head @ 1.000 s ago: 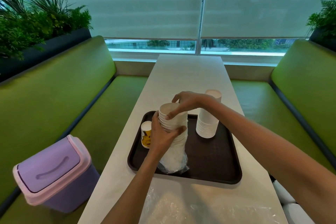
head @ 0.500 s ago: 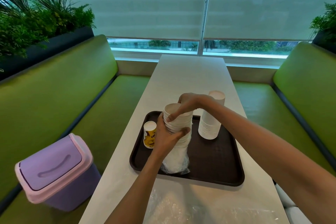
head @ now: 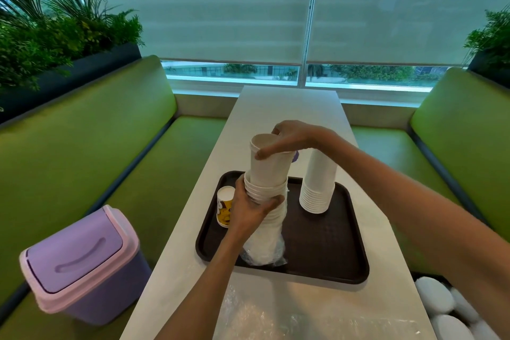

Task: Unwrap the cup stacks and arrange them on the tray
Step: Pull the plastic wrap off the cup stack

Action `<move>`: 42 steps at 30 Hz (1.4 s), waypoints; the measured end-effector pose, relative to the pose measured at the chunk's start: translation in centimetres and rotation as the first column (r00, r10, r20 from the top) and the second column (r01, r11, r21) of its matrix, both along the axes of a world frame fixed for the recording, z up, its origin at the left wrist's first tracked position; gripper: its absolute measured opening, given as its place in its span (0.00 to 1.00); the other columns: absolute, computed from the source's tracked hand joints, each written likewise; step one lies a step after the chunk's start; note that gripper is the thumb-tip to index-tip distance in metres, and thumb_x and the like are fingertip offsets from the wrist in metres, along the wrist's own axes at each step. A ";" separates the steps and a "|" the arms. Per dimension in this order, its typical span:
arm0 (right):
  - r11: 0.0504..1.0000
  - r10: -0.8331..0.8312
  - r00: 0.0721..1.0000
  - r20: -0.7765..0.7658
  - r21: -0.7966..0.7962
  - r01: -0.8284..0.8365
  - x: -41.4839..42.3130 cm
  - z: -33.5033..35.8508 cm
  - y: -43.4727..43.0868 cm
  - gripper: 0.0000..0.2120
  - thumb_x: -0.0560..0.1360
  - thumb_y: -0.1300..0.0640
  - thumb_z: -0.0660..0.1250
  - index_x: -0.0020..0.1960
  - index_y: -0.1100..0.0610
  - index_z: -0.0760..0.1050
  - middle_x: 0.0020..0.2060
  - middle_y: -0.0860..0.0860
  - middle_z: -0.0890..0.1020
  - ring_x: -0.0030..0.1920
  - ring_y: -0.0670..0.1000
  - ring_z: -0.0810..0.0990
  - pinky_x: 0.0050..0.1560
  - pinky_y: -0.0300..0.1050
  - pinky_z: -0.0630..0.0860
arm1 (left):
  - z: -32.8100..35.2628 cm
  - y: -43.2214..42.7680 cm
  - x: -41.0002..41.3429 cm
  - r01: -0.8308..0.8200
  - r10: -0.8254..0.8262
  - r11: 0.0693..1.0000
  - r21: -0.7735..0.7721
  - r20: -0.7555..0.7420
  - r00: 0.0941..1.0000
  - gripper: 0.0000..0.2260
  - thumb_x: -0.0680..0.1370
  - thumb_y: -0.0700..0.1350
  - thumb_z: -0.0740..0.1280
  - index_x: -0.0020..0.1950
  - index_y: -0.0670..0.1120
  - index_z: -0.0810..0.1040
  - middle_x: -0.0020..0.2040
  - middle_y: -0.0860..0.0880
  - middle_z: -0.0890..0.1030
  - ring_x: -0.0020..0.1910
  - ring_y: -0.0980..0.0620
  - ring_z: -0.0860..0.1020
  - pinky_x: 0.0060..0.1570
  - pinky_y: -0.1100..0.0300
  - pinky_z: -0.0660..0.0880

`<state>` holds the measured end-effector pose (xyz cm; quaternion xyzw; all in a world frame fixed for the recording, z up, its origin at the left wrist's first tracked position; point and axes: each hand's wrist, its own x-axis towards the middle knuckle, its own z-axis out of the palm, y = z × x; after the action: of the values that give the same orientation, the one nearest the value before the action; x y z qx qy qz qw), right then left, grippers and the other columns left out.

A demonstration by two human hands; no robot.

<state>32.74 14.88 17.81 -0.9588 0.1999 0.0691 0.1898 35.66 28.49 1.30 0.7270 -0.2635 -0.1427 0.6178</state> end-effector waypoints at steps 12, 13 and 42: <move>0.996 -0.051 0.941 -0.334 0.054 0.073 -5.3 2.4 -4.8 0.31 0.73 0.48 0.70 0.71 0.56 0.63 0.59 0.53 0.73 0.58 0.54 0.75 0.62 0.48 0.69 | -0.1 0.5 0.2 0.011 -0.011 0.999 -0.035 0.016 1.000 0.35 0.64 0.45 0.80 0.65 0.52 0.65 0.58 0.53 0.76 0.55 0.56 0.76 0.44 0.76 0.73; 0.997 -0.043 0.928 -0.371 0.039 0.062 -5.6 2.2 -5.0 0.30 0.73 0.48 0.70 0.70 0.55 0.64 0.58 0.52 0.74 0.58 0.54 0.76 0.61 0.47 0.69 | -0.1 0.5 0.2 0.017 -0.016 0.999 -0.036 0.020 1.000 0.35 0.64 0.45 0.80 0.65 0.52 0.65 0.58 0.53 0.76 0.55 0.55 0.76 0.45 0.76 0.73; 0.710 -0.704 0.564 0.433 0.462 0.532 -3.7 -11.2 -11.3 0.45 0.65 0.40 0.76 0.70 0.57 0.56 0.67 0.56 0.72 0.68 0.61 0.68 0.71 0.59 0.58 | 0.0 -0.5 0.6 0.023 -0.025 0.999 0.044 0.040 0.999 0.36 0.65 0.49 0.79 0.66 0.53 0.63 0.59 0.56 0.73 0.58 0.57 0.73 0.51 0.71 0.70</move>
<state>29.07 3.56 6.61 -0.7605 0.4460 -0.2710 0.3864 36.26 28.02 1.27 0.7400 -0.2815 -0.1409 0.5944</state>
